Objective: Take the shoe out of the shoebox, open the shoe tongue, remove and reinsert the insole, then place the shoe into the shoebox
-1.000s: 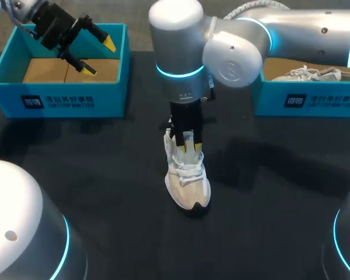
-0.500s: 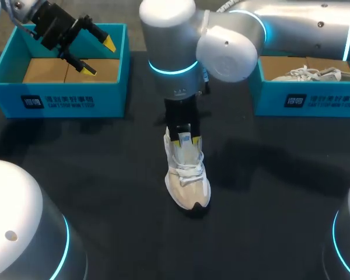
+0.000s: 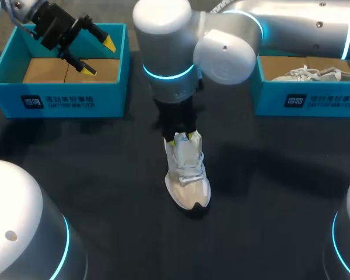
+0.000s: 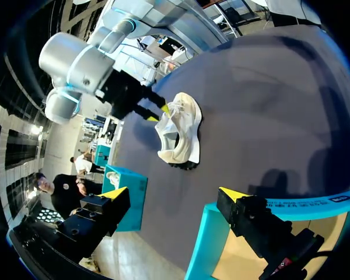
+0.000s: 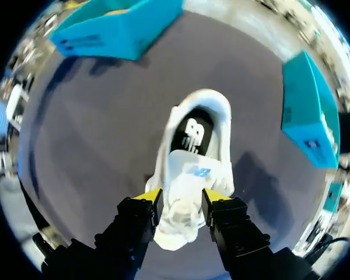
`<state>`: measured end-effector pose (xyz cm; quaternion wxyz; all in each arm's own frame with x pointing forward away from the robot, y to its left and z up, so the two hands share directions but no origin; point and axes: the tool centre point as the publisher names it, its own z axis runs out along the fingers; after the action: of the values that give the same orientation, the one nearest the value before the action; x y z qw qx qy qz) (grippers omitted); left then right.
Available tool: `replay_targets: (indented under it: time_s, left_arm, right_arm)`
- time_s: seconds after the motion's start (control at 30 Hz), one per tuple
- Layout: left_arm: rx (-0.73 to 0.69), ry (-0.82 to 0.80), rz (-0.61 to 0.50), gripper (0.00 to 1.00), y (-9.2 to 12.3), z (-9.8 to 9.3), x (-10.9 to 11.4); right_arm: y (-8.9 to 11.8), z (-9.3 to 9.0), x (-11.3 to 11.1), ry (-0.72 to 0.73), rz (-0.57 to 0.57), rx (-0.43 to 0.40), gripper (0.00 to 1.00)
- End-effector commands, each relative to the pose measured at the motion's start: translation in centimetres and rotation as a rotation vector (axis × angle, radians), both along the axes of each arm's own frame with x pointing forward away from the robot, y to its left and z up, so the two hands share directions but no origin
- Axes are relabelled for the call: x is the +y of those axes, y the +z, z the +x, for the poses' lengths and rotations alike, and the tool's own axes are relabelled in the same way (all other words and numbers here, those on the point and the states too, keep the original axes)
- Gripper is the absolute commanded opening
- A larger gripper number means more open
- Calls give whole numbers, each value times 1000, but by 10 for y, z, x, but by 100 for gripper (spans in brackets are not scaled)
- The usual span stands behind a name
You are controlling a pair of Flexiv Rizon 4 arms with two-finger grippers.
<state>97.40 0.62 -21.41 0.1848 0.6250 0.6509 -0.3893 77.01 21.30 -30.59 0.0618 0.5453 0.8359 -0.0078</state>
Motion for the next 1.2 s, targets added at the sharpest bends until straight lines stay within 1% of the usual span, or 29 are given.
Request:
replay_targets:
  time_s: [0.03,0.07,0.1,0.13,0.2,0.23,0.37,0.4,0.53,0.57,0.6,0.63,0.67,1.2]
  left_arm:
    - [1,-2,2,100,0,1,0]
    - [1,-2,2,100,0,1,0]
    - [1,-2,2,100,0,1,0]
    - [1,-2,2,100,0,1,0]
    - [1,-2,2,100,0,1,0]
    - [1,-2,2,100,0,1,0]
    - [1,-2,2,100,0,1,0]
    - [1,-2,2,100,0,1,0]
    - [1,-2,2,100,0,1,0]
    - [1,-2,2,100,0,1,0]
    - [1,-2,2,100,0,1,0]
    - [1,-2,2,100,0,1,0]
    - [1,-2,2,100,0,1,0]
    - [1,-2,2,100,0,1,0]
  right_arm:
    - [12,-16,4,498,-55,-83,44]
    - [13,-17,6,562,-64,-85,45]
    - [15,-18,7,639,-69,-82,44]
    - [16,-18,8,693,-93,-87,44]
    - [19,-17,10,793,-95,-89,42]
    - [20,-16,10,828,-105,-92,37]
    - [25,-13,10,989,-142,-92,43]
    - [26,-14,10,1031,-139,-78,43]
    - [28,-16,6,1097,-177,-73,48]
    - [28,-16,5,1103,-184,-74,51]
    - [28,-16,5,1103,-184,-74,76]
    - [28,-16,5,1103,-184,-74,90]
    - [28,-16,5,1103,-184,-74,100]
    - [28,-16,5,1103,-184,-74,100]
